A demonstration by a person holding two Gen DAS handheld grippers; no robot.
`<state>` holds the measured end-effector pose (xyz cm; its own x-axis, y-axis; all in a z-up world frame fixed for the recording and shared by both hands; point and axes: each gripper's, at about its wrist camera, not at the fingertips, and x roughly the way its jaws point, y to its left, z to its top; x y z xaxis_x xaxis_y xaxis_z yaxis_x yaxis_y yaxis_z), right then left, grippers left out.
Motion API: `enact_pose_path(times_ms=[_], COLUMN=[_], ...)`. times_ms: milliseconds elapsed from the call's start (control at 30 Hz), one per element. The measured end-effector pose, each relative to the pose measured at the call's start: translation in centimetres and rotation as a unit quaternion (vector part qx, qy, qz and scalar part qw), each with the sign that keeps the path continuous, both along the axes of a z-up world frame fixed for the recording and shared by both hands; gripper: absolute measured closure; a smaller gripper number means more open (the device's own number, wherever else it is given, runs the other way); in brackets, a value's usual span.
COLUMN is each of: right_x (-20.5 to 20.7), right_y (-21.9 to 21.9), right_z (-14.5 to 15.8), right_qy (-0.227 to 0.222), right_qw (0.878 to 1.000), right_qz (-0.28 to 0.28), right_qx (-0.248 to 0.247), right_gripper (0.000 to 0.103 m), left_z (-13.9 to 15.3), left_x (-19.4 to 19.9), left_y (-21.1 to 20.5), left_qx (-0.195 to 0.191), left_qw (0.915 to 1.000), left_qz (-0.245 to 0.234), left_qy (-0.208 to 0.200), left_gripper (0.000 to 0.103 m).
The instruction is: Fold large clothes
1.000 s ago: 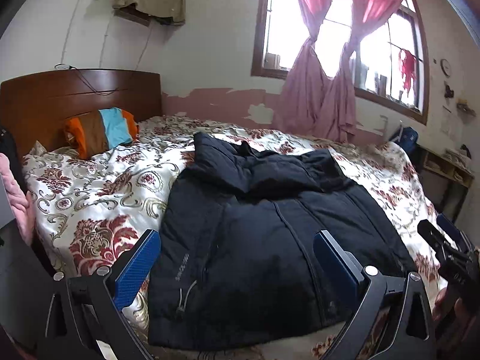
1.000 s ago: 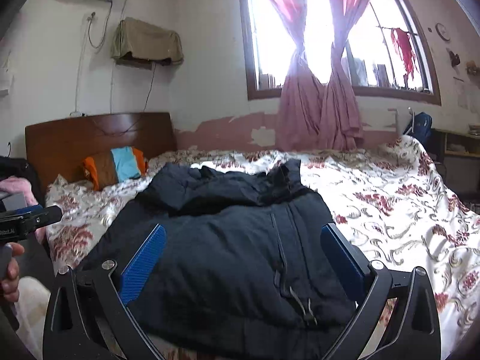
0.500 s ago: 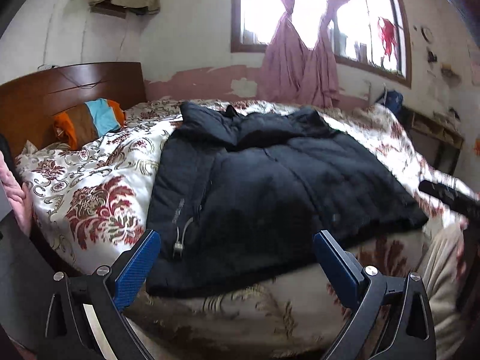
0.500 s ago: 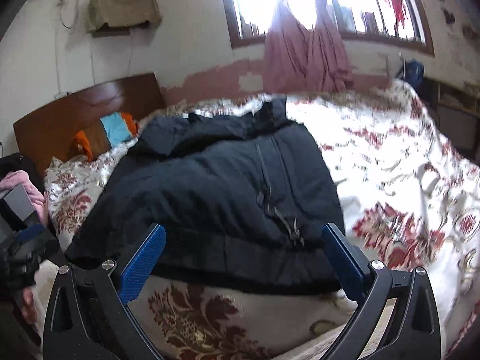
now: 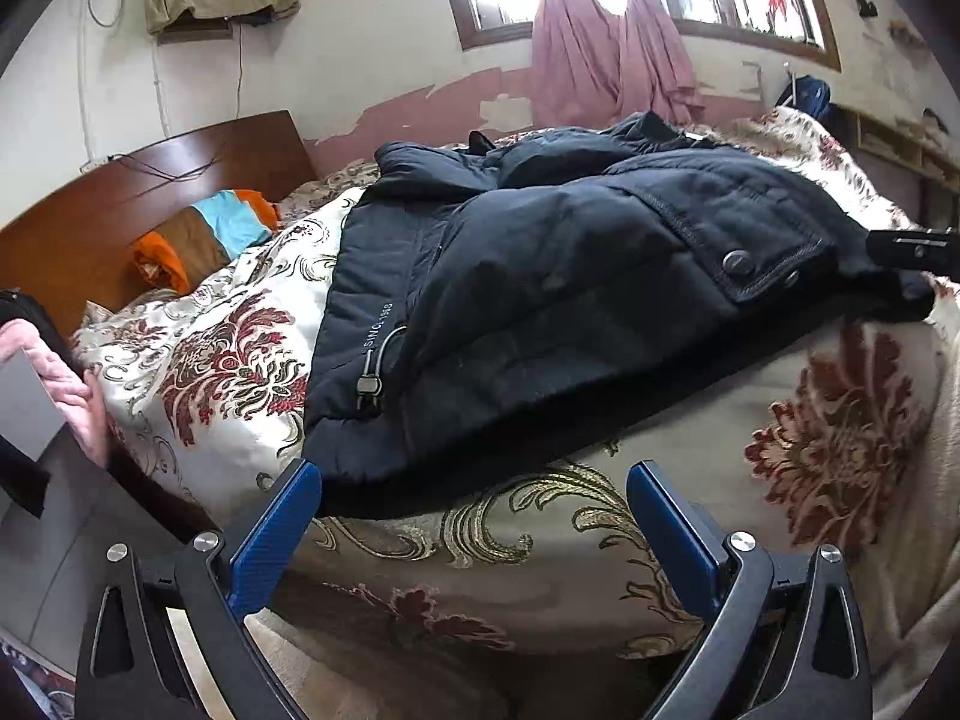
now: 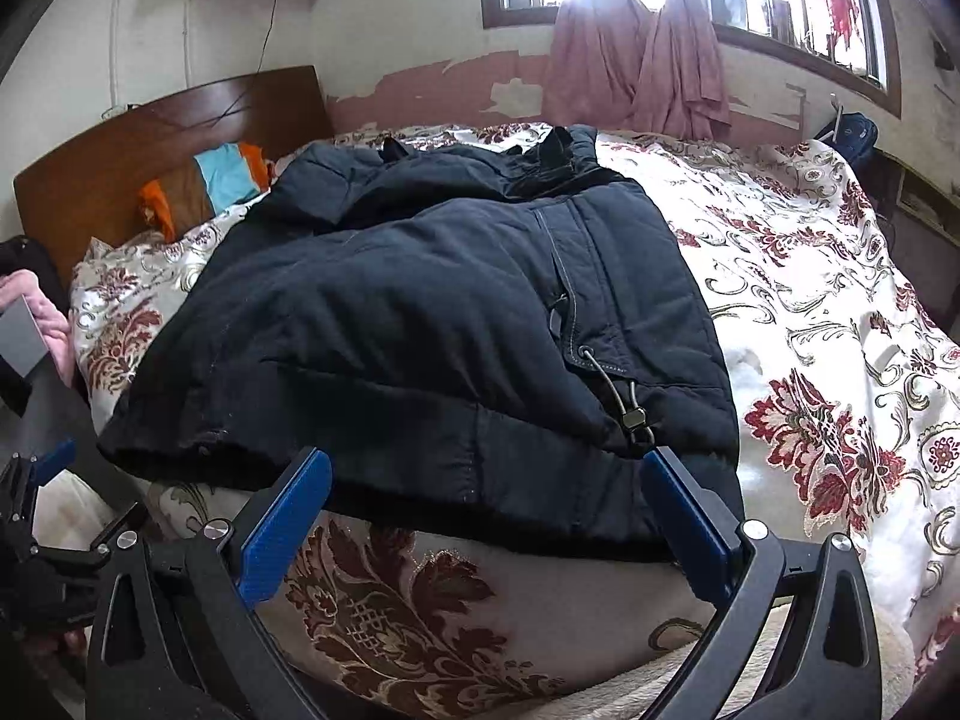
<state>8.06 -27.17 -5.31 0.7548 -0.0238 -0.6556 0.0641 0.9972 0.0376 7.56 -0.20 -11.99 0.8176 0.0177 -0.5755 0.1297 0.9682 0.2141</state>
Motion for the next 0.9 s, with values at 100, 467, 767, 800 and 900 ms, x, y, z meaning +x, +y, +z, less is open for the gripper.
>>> enact_pose_path(times_ms=[100, 467, 767, 800, 900], right_x=[0.0, 1.9, 3.2, 3.7, 4.6], right_y=[0.2, 1.1, 3.7, 4.0, 4.2], right_z=[0.1, 0.3, -1.8, -2.0, -2.2], right_qy=[0.003, 0.114, 0.165, 0.170, 0.169], right_qw=[1.000, 0.987, 0.960, 0.959, 0.963], right_qz=[-0.001, 0.087, 0.093, 0.087, 0.079], right_qx=[-0.002, -0.066, -0.208, -0.211, -0.196], right_gripper=[0.002, 0.002, 0.002, 0.002, 0.002], left_z=[-0.3, -1.9, -2.5, -2.6, -3.1], left_x=[0.0, 1.8, 2.1, 2.2, 2.5], left_y=[-0.7, -0.7, -1.6, -1.6, -1.6], left_qx=[0.024, 0.045, 0.078, 0.085, 0.102], left_qw=[0.9996, 0.9981, 0.9960, 0.9953, 0.9929], left_qz=[0.003, 0.028, 0.035, 0.041, 0.057], left_qy=[-0.012, 0.030, 0.026, 0.025, 0.025], left_gripper=[0.000, 0.001, 0.001, 0.001, 0.001])
